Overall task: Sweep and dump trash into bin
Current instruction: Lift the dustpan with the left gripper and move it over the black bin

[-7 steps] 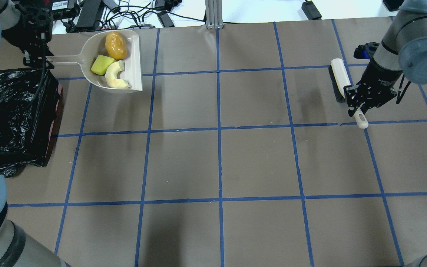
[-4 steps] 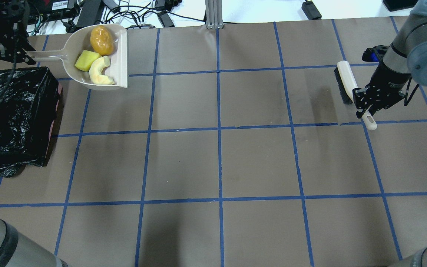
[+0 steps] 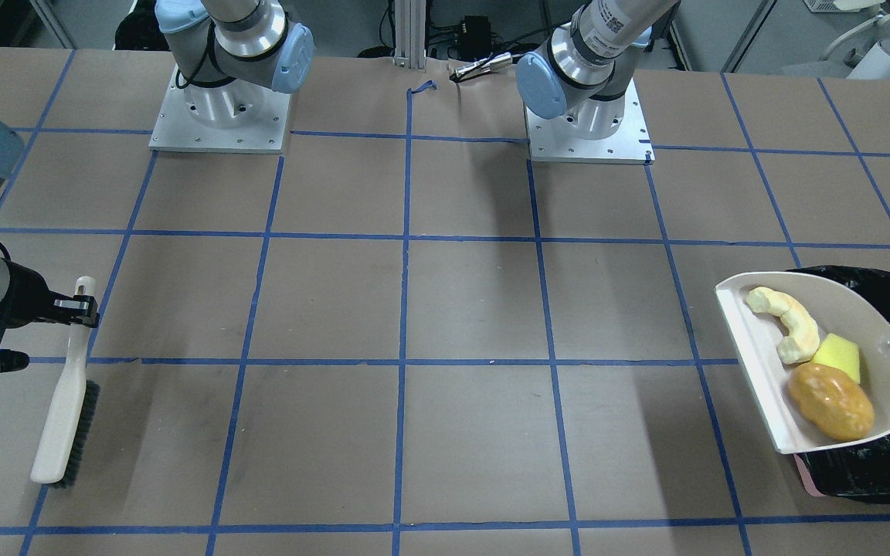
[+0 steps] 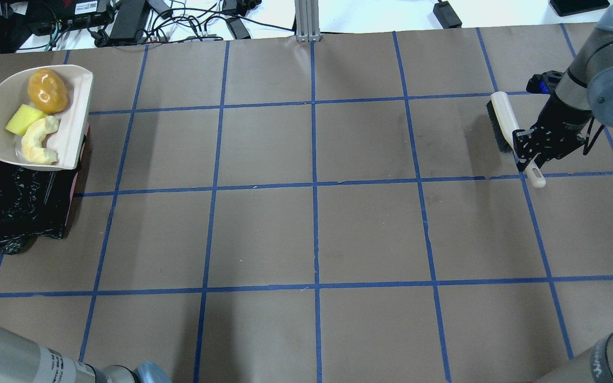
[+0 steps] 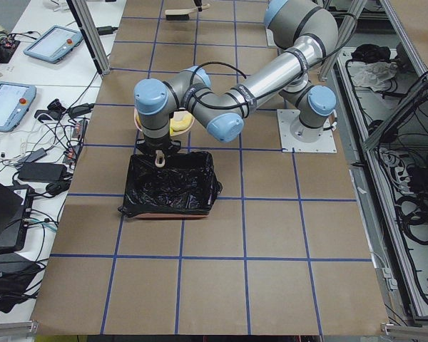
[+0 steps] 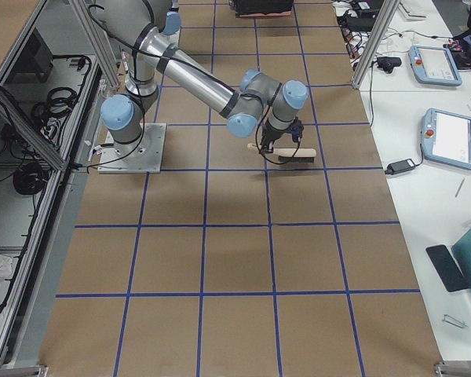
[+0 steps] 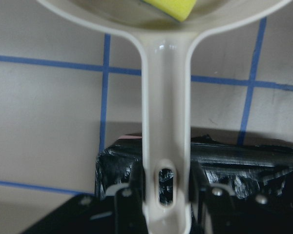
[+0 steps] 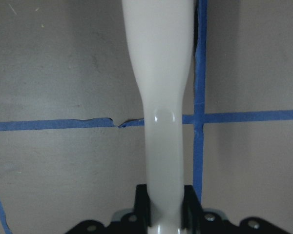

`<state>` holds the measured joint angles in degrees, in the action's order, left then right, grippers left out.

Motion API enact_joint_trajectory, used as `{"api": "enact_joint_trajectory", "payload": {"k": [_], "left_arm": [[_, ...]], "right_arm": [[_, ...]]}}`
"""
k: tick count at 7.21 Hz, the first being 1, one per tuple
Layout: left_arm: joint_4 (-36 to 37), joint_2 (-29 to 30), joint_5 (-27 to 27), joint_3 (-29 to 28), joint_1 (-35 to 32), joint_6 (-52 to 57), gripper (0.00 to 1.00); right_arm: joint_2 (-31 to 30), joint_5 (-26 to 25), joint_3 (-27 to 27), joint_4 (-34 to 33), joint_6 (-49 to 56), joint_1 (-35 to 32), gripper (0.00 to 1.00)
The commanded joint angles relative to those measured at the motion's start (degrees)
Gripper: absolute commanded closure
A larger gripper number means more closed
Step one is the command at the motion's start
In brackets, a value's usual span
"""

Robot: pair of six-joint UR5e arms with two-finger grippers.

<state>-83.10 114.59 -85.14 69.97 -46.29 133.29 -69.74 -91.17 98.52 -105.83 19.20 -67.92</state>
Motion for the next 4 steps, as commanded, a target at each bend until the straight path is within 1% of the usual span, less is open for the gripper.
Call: {"api": "enact_joint_trajectory", "payload": {"k": [1, 2, 3, 4], "left_arm": [[0.2, 0.9, -0.7, -1.5, 5.9, 8.9, 1.0], [0.6, 1.3, -1.9, -2.0, 7.0, 11.1, 1.0], [0.7, 2.4, -3.5, -4.3, 7.0, 11.3, 1.0], [0.7, 3.3, -6.0, -5.9, 6.9, 12.1, 1.0]], "right_arm": [[0.7, 0.0, -0.2, -0.5, -0.2, 0.1, 1.0], [1.4, -0.4, -0.2, -2.1, -0.1, 0.1, 1.0], [1.7, -1.7, -0.2, -2.9, 0.0, 0.1, 1.0], [1.8, -1.7, -0.2, -2.9, 0.0, 0.0, 1.0]]}}
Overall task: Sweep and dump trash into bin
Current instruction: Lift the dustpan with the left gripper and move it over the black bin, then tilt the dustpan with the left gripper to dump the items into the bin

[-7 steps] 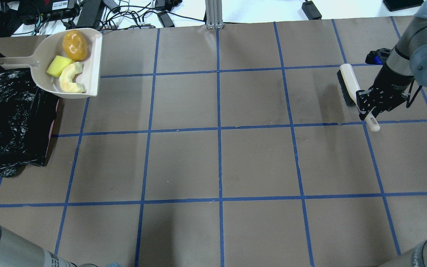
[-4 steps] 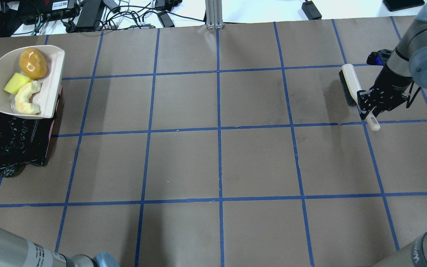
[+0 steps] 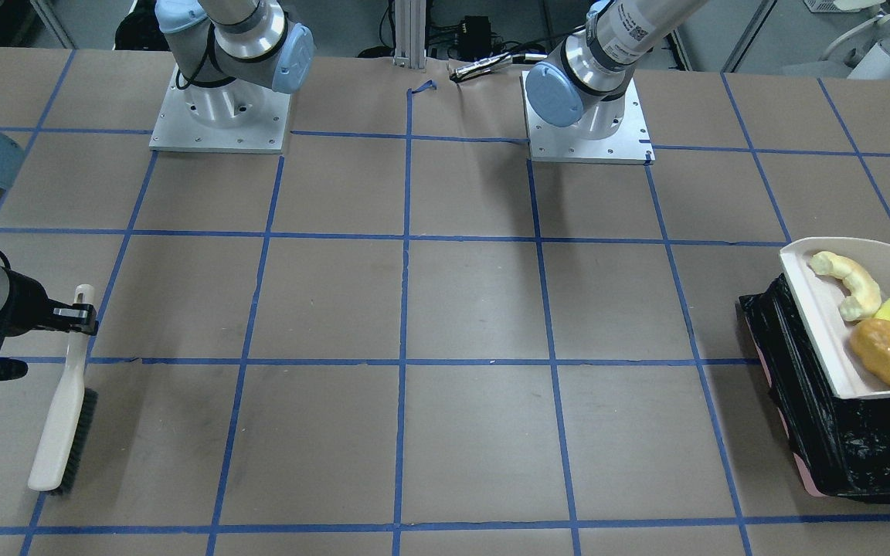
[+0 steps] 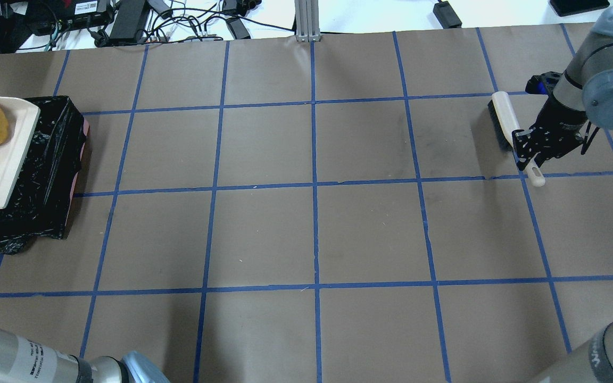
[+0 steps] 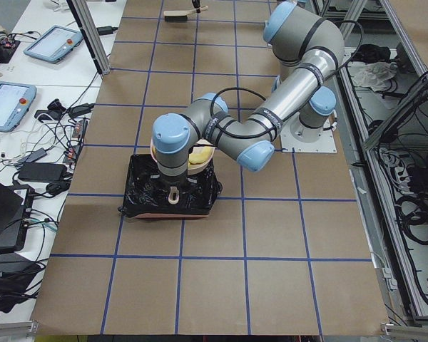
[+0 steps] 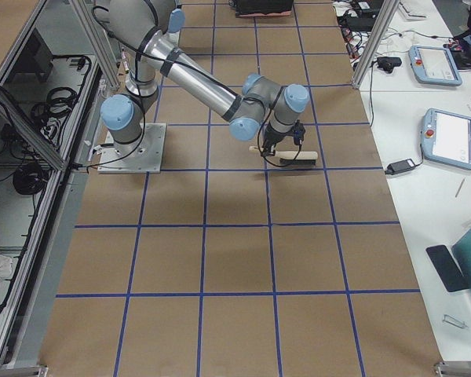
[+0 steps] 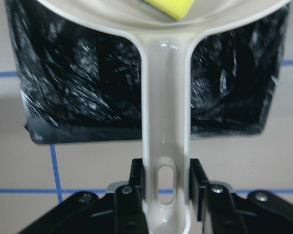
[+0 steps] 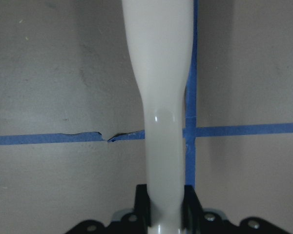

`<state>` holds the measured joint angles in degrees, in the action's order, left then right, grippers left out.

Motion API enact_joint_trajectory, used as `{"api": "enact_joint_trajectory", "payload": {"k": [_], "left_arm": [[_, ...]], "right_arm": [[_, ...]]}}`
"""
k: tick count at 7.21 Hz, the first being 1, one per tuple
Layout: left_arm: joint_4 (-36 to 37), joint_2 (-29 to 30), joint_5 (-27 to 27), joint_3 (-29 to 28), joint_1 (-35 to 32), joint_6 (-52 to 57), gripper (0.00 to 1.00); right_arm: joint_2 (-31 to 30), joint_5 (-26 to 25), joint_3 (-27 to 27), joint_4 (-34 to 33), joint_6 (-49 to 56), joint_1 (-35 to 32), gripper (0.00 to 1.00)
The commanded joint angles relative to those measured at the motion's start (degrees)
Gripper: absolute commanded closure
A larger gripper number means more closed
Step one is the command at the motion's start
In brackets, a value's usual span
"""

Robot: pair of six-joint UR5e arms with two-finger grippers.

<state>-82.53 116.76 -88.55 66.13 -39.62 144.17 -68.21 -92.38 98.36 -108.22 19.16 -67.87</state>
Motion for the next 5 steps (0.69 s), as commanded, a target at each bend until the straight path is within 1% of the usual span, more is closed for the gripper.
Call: {"api": "enact_joint_trajectory", "payload": {"k": [1, 3, 4, 5], "left_arm": [[2.5, 2.0, -5.3, -2.4, 0.2, 2.9, 1.0], [6.6, 3.0, -7.0, -2.4, -0.2, 6.2, 1.0], [7.9, 3.2, -10.2, -2.4, -1.6, 7.4, 1.0], [8.0, 2.6, -12.2, -2.4, -3.5, 7.7, 1.0]], "right_arm": [[0.4, -0.5, 0.0, -0.5, 0.0, -0.1, 1.0], [0.4, -0.3, 0.0, -0.5, 0.2, -0.1, 1.0], [0.4, -0.3, 0.0, -0.7, 0.2, -0.1, 1.0], [0.4, -0.3, 0.0, -0.7, 0.3, -0.1, 1.0]]}}
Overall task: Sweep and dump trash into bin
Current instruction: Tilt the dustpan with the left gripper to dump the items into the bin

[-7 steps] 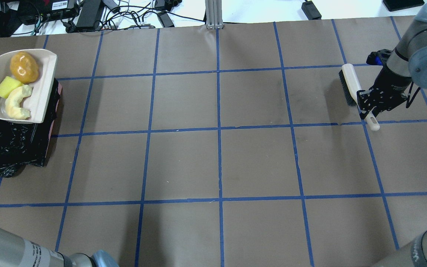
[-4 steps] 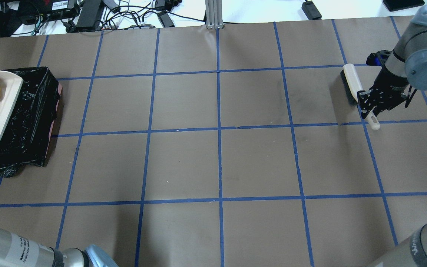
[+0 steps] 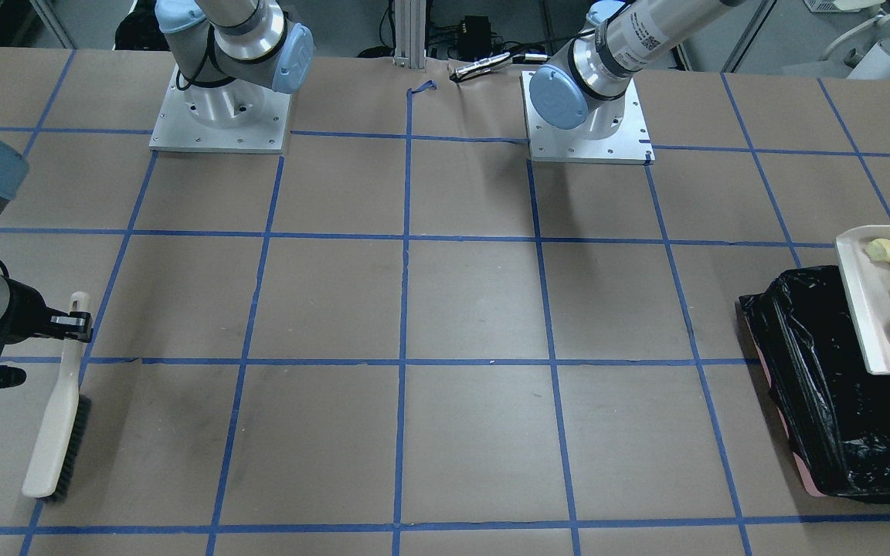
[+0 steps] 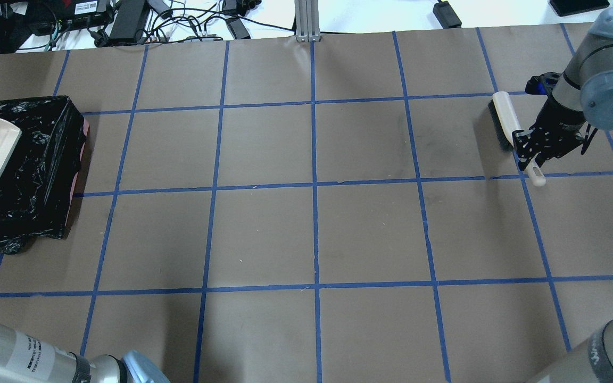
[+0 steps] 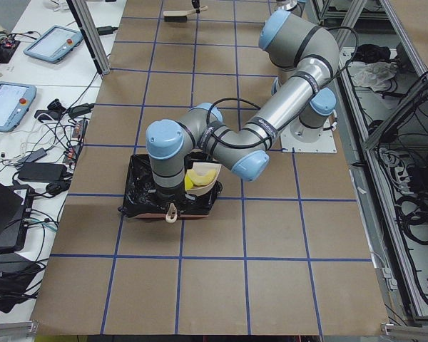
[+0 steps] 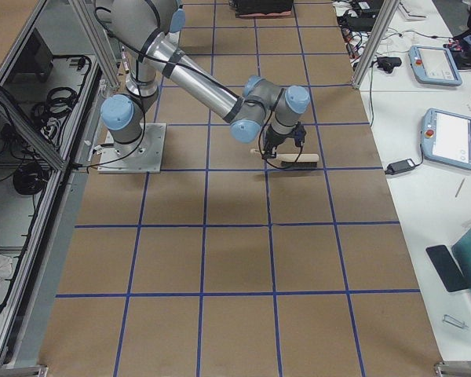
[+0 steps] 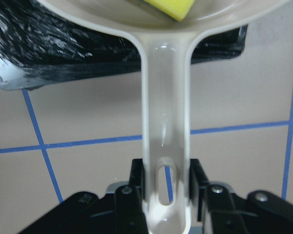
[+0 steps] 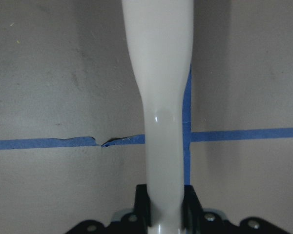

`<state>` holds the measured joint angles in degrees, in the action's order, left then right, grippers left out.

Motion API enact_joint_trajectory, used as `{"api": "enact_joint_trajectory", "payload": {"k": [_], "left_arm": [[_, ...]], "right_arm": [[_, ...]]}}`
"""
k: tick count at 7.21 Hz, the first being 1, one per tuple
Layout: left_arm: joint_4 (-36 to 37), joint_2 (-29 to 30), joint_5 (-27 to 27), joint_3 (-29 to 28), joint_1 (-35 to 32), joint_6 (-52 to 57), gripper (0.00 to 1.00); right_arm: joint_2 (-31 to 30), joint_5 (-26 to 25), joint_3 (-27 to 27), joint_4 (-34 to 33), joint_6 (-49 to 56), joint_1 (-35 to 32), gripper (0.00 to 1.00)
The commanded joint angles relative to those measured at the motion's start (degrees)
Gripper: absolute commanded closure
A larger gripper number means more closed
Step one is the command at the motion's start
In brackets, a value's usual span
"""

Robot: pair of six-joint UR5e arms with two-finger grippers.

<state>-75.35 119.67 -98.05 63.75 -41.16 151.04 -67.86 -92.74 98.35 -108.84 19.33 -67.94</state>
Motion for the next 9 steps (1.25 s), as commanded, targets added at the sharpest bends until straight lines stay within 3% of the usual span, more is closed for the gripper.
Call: {"api": "enact_joint_trajectory", "payload": {"k": [1, 9], "left_arm": [[2.7, -0.2, -4.8, 0.1, -3.1, 4.4, 1.0], [14.6, -0.2, -8.9, 1.4, -8.7, 12.5, 1.0]], "right_arm": [[0.0, 0.1, 0.0, 0.0, 0.2, 0.1, 1.0], [-0.1, 0.6, -0.1, -0.1, 3.3, 0.0, 1.0]]}}
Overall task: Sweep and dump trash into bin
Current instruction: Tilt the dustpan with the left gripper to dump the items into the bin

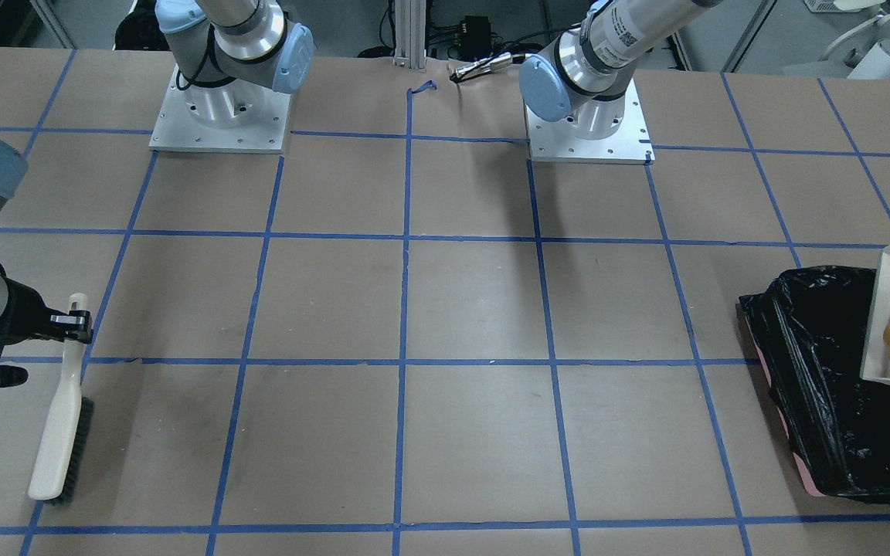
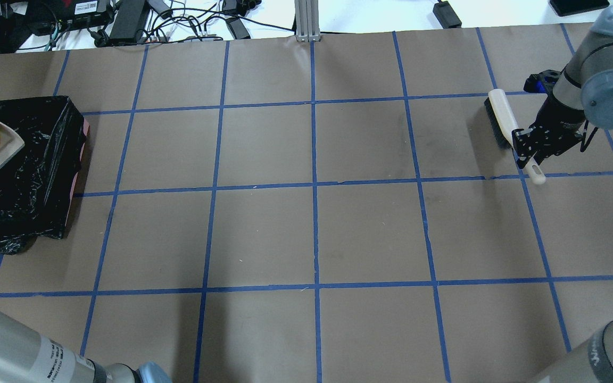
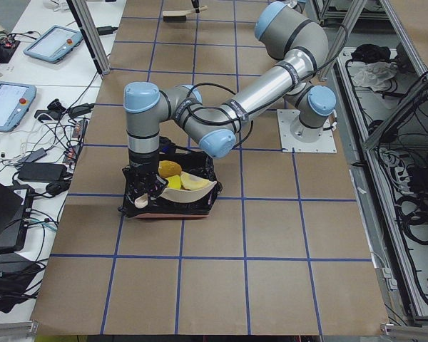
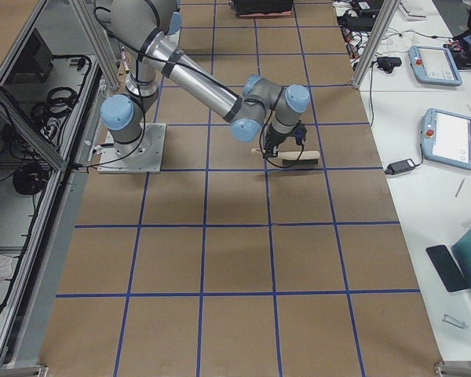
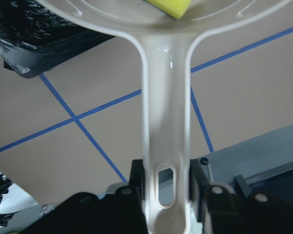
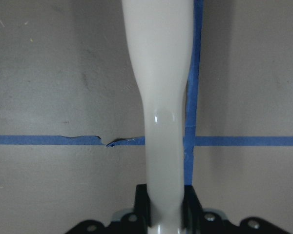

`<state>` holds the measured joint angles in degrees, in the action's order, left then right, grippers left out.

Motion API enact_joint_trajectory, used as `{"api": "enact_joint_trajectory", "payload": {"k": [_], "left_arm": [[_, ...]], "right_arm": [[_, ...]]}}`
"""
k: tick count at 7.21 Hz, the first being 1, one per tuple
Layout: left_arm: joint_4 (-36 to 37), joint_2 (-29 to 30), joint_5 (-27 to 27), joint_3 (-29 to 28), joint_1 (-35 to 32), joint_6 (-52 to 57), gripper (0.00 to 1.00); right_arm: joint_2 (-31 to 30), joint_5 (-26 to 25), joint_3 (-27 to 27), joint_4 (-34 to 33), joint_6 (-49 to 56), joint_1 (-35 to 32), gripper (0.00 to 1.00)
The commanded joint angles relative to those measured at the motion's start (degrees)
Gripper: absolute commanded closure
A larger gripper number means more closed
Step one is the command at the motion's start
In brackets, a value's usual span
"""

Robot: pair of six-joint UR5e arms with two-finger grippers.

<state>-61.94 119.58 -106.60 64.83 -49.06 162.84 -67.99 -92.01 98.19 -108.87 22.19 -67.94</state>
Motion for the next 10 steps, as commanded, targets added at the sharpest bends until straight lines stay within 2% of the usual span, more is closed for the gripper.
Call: {"api": "enact_joint_trajectory", "payload": {"k": [1, 4, 9, 10], "left_arm": [[2.3, -1.0, -0.5, 1.5, -1.0, 1.6, 1.0], [10.3, -1.4, -2.9, 4.9, -2.2, 4.4, 1.0], [12.0, -1.6, -4.8, 5.0, -3.1, 5.6, 1.0], [12.8, -1.7, -4.8, 4.9, -3.3, 6.8, 1.0]], "right_arm": [[0.1, 0.0, 0.1, -0.2, 0.4, 0.0, 1.0], [0.2, 0.0, 0.1, -0.3, -0.3, 0.0, 1.0], [0.7, 0.0, 0.1, -0.2, -1.7, 0.0, 0.99], [0.7, -0.1, 0.1, -0.2, -1.8, 0.0, 0.78]]}}
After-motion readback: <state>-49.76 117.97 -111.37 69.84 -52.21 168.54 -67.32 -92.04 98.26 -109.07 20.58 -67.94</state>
